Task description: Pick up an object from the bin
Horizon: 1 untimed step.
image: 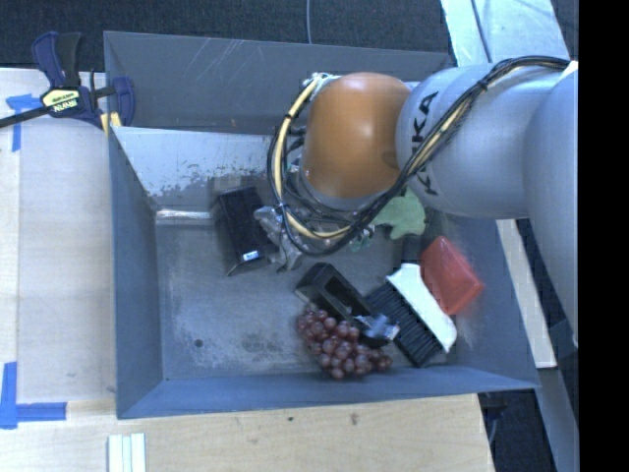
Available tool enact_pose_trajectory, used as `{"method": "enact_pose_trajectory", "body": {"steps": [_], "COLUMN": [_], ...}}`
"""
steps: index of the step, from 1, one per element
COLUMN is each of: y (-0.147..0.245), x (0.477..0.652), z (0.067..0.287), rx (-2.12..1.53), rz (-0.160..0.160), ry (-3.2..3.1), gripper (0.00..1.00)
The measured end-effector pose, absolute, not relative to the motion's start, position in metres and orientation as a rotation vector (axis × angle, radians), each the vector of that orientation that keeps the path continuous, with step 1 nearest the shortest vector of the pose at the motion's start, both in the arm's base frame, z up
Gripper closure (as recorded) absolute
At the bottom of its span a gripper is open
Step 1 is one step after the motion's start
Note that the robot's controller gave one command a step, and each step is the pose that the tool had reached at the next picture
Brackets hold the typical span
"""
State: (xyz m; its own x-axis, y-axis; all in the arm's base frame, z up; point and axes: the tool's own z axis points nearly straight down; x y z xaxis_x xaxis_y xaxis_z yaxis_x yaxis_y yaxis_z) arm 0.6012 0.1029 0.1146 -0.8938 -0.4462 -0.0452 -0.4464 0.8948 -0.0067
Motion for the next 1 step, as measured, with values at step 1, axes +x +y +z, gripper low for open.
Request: {"method": "enact_pose_trajectory", "body": {"steps": [1], "y": [0.0968], "x": [0.6052], "z": [0.1078], "rx": [-0.746], "rz": [0.002], "ry": [2.997], "gripper": [1.00]}}
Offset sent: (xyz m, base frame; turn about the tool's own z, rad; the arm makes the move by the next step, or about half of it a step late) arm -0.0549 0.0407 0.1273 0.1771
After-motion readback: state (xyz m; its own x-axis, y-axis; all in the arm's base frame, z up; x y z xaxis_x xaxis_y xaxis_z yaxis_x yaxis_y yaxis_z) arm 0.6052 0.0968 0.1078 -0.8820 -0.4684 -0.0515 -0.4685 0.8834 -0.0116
